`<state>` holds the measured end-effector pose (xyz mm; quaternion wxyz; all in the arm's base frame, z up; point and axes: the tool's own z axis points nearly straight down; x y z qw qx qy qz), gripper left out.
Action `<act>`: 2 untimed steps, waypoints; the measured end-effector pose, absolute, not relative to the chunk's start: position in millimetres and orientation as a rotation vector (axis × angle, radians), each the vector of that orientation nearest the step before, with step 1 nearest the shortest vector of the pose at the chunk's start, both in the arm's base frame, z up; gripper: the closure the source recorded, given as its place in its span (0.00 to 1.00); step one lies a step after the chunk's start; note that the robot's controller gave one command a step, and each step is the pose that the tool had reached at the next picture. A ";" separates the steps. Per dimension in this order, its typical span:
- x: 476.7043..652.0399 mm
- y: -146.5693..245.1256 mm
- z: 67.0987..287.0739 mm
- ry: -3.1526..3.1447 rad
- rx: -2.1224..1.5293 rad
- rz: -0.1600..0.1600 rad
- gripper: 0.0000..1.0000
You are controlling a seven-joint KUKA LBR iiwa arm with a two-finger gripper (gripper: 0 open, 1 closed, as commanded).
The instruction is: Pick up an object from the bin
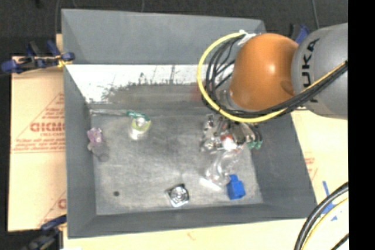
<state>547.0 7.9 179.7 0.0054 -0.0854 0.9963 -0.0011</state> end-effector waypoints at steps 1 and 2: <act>545.4 9.3 176.1 3.127 -0.264 0.003 0.00; 487.4 27.4 79.8 3.081 -0.560 0.004 0.00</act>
Offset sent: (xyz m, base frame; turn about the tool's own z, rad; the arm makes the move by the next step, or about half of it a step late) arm 0.0000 0.0000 0.0000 0.0000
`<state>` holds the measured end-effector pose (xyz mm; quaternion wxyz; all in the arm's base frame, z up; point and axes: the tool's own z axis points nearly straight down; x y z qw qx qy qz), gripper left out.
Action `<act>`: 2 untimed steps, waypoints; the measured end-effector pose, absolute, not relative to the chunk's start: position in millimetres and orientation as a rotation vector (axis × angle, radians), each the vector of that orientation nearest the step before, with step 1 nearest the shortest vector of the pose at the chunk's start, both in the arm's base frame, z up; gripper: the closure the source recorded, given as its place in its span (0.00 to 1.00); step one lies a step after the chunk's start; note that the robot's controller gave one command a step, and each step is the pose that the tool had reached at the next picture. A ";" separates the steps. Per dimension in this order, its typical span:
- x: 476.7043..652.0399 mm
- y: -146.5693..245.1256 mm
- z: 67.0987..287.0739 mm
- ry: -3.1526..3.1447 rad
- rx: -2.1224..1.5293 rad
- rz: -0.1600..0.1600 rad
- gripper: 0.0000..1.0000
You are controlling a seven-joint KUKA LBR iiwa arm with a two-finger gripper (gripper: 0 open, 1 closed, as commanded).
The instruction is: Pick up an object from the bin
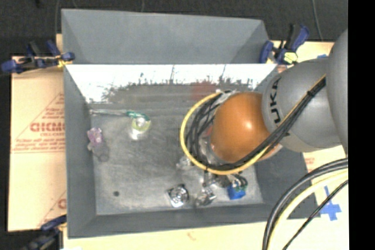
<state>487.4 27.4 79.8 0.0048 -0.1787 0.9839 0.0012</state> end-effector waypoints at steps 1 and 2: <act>483.0 47.8 157.4 3.048 -0.725 -0.002 0.00; 485.0 27.8 77.9 2.893 -1.188 -0.007 0.00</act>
Offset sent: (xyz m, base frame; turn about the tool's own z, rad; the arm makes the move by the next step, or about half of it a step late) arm -0.0066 0.0207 0.0743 -0.1095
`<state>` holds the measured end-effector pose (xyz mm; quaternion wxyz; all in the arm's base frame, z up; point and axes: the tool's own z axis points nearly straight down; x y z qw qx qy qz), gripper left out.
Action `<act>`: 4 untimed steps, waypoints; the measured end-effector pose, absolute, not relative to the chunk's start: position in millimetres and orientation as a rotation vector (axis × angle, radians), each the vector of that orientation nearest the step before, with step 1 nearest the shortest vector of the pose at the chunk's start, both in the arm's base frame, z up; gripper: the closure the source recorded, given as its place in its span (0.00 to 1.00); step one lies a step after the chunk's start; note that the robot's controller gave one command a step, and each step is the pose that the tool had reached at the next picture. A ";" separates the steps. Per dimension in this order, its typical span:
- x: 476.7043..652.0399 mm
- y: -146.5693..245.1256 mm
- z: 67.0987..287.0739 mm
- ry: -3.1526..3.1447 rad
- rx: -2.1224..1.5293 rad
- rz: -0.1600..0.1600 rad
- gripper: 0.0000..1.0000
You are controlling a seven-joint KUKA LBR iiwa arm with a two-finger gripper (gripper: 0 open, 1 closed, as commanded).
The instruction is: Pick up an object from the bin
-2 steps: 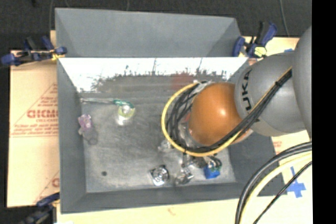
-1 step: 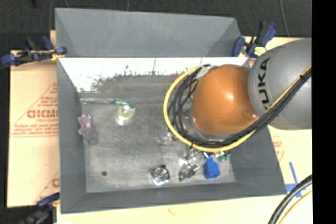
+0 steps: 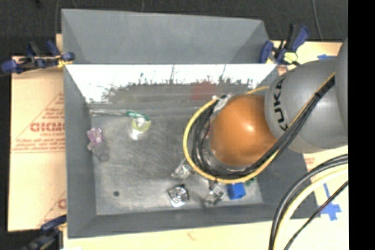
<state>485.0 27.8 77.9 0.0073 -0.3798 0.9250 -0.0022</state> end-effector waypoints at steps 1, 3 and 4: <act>478.3 37.1 118.0 2.714 -1.575 -0.002 0.00; 479.0 97.2 125.9 2.443 -1.964 -0.002 0.00; 472.6 41.0 90.1 2.369 -2.065 0.003 0.00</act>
Offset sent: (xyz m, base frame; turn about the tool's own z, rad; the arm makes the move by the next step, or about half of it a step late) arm -0.0079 0.0096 0.0391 -0.2733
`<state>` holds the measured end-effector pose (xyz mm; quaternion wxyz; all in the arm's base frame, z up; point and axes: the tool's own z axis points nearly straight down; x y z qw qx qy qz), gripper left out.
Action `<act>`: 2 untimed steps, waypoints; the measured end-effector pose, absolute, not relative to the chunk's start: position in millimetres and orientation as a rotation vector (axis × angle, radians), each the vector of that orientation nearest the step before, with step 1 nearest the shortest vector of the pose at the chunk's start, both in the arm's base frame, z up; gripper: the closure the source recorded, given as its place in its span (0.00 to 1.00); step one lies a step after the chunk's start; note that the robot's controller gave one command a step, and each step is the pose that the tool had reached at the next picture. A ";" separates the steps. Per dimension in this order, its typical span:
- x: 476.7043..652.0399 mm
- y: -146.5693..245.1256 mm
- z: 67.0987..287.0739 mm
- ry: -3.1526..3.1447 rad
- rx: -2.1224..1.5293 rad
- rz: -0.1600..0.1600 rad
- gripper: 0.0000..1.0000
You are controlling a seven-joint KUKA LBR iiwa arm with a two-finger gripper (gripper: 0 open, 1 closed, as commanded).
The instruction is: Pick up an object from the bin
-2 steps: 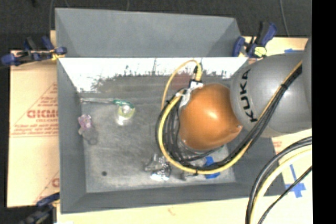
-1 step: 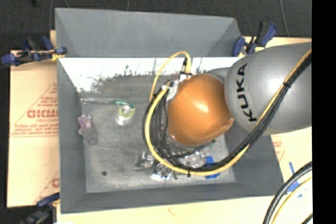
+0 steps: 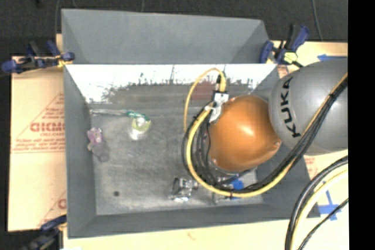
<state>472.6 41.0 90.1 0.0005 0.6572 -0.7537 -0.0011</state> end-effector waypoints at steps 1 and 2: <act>510.6 -1.6 215.9 -2.314 2.136 0.013 0.00; 495.0 -48.0 82.3 -2.156 2.290 0.006 0.00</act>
Offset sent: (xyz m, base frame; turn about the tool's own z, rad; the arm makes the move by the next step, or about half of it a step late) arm 0.0348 -0.0400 0.1214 -0.0632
